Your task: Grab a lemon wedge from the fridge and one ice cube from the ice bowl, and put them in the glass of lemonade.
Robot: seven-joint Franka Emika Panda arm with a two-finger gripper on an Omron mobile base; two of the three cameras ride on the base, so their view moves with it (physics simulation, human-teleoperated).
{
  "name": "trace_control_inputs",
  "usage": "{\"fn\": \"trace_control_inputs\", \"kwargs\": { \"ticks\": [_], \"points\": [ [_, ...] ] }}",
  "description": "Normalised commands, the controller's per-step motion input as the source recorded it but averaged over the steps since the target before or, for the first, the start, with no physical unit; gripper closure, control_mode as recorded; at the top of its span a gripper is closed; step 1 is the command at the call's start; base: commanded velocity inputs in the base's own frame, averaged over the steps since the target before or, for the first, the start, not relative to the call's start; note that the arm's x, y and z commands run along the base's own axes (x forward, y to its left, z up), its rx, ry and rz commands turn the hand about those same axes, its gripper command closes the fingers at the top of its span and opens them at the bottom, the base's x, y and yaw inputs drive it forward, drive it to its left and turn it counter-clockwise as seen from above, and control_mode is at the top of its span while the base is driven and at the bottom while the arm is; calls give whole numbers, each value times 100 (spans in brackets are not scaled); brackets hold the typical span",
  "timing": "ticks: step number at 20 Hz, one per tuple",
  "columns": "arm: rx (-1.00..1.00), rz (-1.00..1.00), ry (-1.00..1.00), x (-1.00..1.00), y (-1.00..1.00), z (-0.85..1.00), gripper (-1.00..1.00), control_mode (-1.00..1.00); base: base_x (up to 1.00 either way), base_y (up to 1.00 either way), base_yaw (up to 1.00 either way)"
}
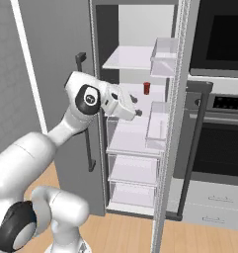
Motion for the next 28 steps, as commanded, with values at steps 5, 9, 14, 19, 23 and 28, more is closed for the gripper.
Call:
{"fn": "trace_control_inputs", "kwargs": {
  "ticks": [5,9,14,19,23,28],
  "points": [
    [3,41,13,-51,98,12,-100,-100,0,0,0],
    [44,45,20,-38,14,0,-100,-100,0,0,0],
    [43,44,25,-26,35,-28,-100,-100,0,0,0],
    [24,31,19,6,73,-44,-100,-100,0,0,0],
    [-1,5,0,9,9,-53,-100,-100,0,0,0],
    [-27,0,-1,4,14,-56,-100,-100,0,0,0]
  ]
}}
